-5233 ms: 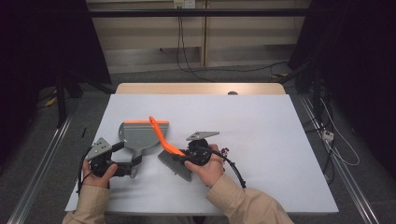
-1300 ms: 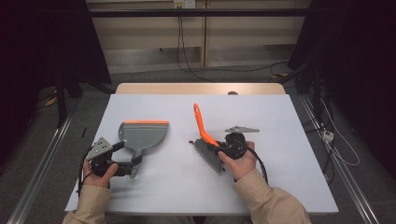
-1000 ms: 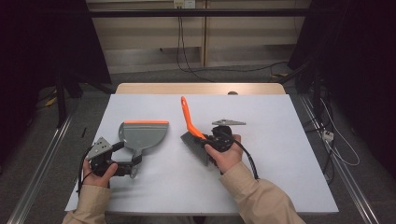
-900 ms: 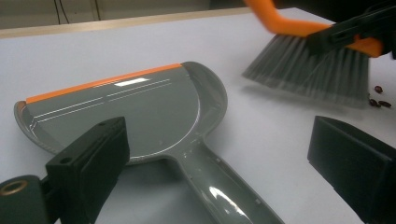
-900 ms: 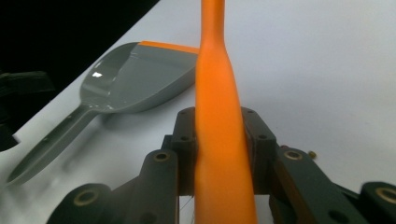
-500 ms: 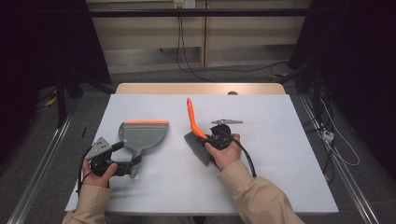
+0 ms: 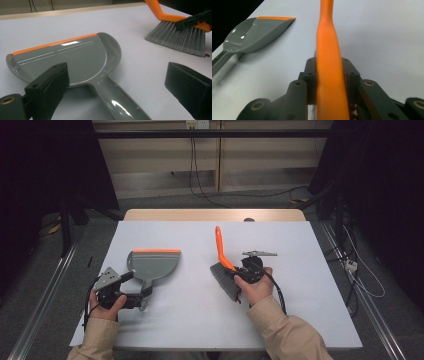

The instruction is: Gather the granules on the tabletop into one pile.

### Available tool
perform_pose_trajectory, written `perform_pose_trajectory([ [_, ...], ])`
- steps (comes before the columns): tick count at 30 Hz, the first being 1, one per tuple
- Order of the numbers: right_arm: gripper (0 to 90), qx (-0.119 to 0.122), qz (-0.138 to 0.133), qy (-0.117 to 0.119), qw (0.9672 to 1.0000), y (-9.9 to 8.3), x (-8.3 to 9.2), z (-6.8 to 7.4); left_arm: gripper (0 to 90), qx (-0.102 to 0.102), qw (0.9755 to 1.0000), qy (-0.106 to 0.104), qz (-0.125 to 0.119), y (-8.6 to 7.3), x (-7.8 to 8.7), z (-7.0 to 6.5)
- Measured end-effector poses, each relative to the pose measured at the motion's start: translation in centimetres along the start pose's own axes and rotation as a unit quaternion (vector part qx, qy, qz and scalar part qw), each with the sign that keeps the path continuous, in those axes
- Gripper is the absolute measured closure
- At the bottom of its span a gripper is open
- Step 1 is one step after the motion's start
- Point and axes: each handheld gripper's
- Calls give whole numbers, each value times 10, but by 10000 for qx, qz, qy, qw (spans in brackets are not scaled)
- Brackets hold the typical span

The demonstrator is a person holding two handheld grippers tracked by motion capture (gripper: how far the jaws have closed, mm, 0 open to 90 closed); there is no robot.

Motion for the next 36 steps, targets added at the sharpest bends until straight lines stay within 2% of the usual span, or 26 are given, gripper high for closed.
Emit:
perform_pose_trajectory([
  [10, 711, -39, -47, 1, 10000, -3, 7, -7, 54, -39, 10000, 6, 18, 0, 0, 0],
  [16, 714, -109, -156, 204, 9996, 1, 12, -8, 54, -45, 10000, 10, 21, 0, -1, 0],
  [21, 714, 27, -370, 357, 9987, 13, 23, -8, 54, -16, 10000, -5, 26, 0, -2, 0],
  [22, 714, 132, -425, 399, 9982, 17, 25, -9, 54, -12, 10000, -1, 30, 0, -2, 0],
  [24, 714, 306, -513, 337, 9976, 25, 27, -12, 54, -16, 10000, 7, 21, 0, -1, 0],
  [25, 715, 516, -572, 357, 9964, 29, 27, -16, 55, -15, 10000, 2, 9, 0, -1, 0],
  [27, 714, 691, -649, 297, 9951, 37, 26, -23, 55, -15, 10000, 14, 6, 0, -1, 1],
  [28, 715, 881, -662, 331, 9934, 41, 24, -26, 54, 8, 10000, 16, 14, 0, -1, 1],
  [31, 714, 1504, -636, 231, 9863, 50, 16, -34, 54, 2, 10000, 21, 24, 0, -2, 2],
  [33, 714, 1912, -587, 210, 9796, 54, 8, -39, 55, -10, 10000, 13, 33, 0, -2, 2],
  [35, 715, 2181, -560, 241, 9740, 57, 0, -42, 54, -2, 10000, 12, 35, 0, -2, 2],
  [36, 715, 2343, -574, 273, 9701, 59, -5, -43, 54, 2, 10000, 8, 48, 0, -3, 2],
])
Point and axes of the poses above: each handheld gripper's, and its own axes: x roughly backward along the jaws, y roughly out of its top, z roughly to its left, and after that the axes turned 9 degrees about z, right-handed
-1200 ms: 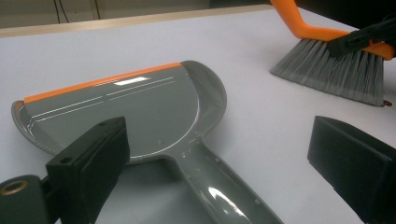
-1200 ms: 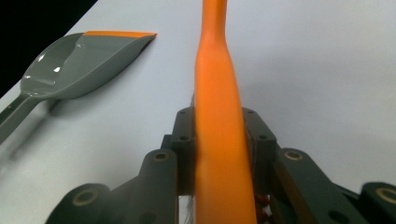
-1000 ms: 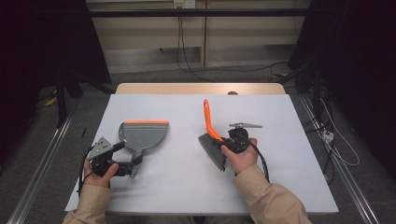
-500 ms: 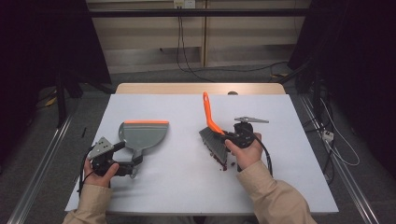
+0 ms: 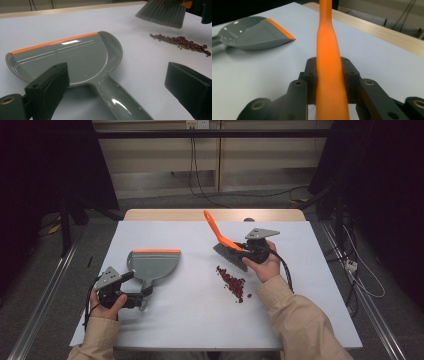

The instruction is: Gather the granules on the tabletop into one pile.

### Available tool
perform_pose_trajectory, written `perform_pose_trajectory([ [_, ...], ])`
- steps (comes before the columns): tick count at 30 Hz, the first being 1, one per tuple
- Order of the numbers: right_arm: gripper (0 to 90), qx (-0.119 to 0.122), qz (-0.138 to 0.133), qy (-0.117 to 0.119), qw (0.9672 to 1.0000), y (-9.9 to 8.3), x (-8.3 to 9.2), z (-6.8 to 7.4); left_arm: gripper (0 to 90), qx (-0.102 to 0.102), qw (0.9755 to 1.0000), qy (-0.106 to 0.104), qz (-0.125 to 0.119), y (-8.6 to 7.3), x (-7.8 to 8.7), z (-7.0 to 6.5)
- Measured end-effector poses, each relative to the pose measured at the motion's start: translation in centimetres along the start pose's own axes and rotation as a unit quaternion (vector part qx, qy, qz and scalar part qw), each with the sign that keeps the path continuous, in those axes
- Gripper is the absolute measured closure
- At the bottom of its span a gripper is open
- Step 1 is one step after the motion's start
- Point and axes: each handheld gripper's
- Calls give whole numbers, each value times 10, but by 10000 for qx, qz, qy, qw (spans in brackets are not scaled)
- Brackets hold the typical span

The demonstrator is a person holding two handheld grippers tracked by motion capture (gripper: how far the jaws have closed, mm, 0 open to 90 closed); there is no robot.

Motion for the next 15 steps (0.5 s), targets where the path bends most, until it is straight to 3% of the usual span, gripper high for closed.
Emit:
perform_pose_trajectory([
  [4, 714, 516, 15, 144, 9986, 2, -16, 0, 54, 8, 10000, 7, 10, 0, 0, 1],
  [8, 715, 1014, 55, 293, 9944, 8, -27, 4, 54, 31, 10000, 5, 13, 0, -1, 0],
  [12, 715, 1425, 328, 528, 9878, 6, -35, 9, 54, 22, 10000, 6, 7, -1, 0, 1],
  [15, 715, 1650, 351, 718, 9831, 4, -33, 13, 54, 35, 10000, 16, 18, -1, 1, 1],
])
Point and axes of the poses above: each handheld gripper's, and its own axes: x roughly backward along the jaws, y roughly out of its top, z roughly to its left, and after that the axes turned 9 degrees about z, right-handed
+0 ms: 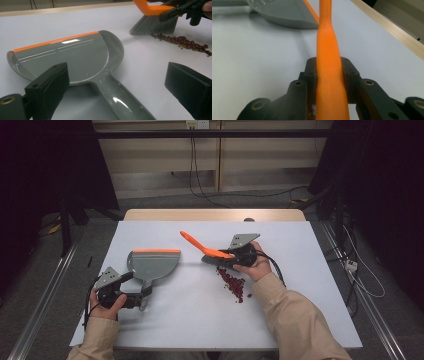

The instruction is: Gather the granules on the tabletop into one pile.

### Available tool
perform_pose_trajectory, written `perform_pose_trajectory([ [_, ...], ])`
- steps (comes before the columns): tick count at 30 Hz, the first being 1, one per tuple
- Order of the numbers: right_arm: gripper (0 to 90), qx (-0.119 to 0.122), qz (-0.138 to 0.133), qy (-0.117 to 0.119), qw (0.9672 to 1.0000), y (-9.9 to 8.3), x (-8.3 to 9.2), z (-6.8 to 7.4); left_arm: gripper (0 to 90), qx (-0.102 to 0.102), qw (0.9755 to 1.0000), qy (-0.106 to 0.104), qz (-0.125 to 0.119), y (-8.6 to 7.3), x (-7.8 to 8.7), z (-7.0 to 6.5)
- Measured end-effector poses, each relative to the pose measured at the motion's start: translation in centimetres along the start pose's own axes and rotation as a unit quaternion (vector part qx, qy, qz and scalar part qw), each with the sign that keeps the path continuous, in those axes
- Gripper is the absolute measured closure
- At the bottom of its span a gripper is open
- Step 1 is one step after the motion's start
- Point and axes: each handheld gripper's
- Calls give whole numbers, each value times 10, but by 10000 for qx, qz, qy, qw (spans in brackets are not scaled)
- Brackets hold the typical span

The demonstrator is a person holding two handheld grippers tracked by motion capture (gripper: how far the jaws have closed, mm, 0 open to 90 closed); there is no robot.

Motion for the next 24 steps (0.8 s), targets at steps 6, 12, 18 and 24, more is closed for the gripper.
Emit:
perform_pose_trajectory([
  [6, 715, 285, 140, 228, 9992, -3, 9, 6, 54, -1, 10000, -4, -4, 0, 0, 0],
  [12, 715, 485, 201, 384, 9979, -7, 17, 12, 54, 1, 10000, -13, -8, 0, 0, 0],
  [18, 715, 540, 172, 493, 9972, -12, 25, 21, 55, -5, 10000, -2, 8, 0, 0, -1],
  [24, 715, 571, 171, 495, 9970, -15, 30, 27, 54, -24, 10000, 3, 19, 0, -1, -2],
])
Point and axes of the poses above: each handheld gripper's, and its own axes: x roughly backward along the jaws, y roughly out of its top, z roughly to its left, and after that the axes turned 9 degrees about z, right-handed
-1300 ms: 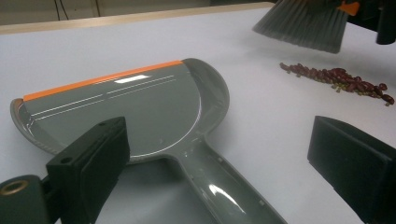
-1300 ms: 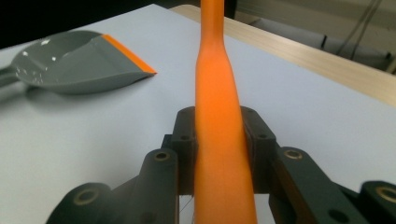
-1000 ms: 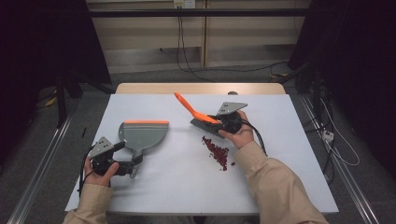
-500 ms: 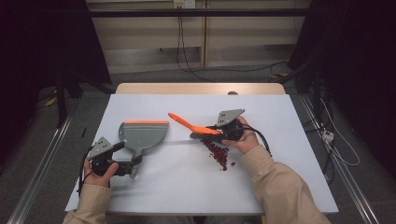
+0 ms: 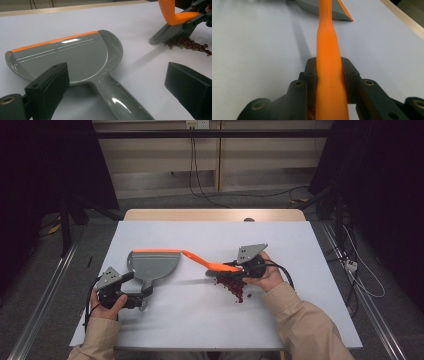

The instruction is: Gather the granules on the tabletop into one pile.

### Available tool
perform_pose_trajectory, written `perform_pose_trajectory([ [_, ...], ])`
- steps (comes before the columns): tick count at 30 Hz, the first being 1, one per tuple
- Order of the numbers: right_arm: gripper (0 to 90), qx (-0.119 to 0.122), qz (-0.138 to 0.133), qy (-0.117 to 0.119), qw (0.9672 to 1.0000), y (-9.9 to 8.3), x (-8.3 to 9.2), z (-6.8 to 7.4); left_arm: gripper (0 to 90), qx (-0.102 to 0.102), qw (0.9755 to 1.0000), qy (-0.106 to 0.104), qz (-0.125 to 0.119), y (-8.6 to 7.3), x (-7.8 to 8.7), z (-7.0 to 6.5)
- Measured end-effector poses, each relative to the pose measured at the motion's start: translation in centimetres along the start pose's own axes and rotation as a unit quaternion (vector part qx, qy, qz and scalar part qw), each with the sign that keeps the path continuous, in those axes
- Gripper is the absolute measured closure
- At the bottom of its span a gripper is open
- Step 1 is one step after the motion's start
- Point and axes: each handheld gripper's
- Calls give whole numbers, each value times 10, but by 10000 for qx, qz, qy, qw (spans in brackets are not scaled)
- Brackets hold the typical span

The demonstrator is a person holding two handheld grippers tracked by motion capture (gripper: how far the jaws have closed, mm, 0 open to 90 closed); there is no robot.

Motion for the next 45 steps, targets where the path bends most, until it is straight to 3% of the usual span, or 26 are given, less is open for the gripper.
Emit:
perform_pose_trajectory([
  [5, 715, -81, -92, -62, 9999, 0, 3, 1, 55, 17, 10000, -18, -22, 0, -1, 0],
  [13, 714, -578, -524, -303, 9965, -1, 17, -8, 54, -12, 10000, -68, 38, 0, -4, 2],
  [21, 714, -1002, -399, -805, 9909, -18, 26, -11, 55, -35, 9998, -216, -33, 0, -3, 3],
  [27, 714, -1267, -229, -1070, 9859, -32, 29, 4, 55, 21, 9995, -304, -94, 0, -3, 3],
  [29, 715, -1359, -264, -991, 9854, -33, 27, 10, 55, 29, 9995, -299, -57, 0, -3, 2],
  [33, 714, -1249, -305, -991, 9867, -25, 20, 22, 55, 7, 9995, -319, -61, 0, -4, 2],
  [37, 714, -1121, -303, -995, 9882, -20, 16, 24, 55, -4, 9996, -275, -52, 0, -3, 2],
  [41, 714, -1233, -567, -965, 9860, -20, 29, 20, 55, -12, 9997, -257, -40, 0, -3, 1],
  [45, 714, -1087, -795, -687, 9885, -15, 44, 30, 55, -19, 9998, -212, -35, 0, -2, 1],
])
Point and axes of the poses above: each handheld gripper's, and its own axes: x roughly backward along the jaws, y roughly out of its top, z roughly to its left, and after that the axes turned 9 degrees about z, right-handed
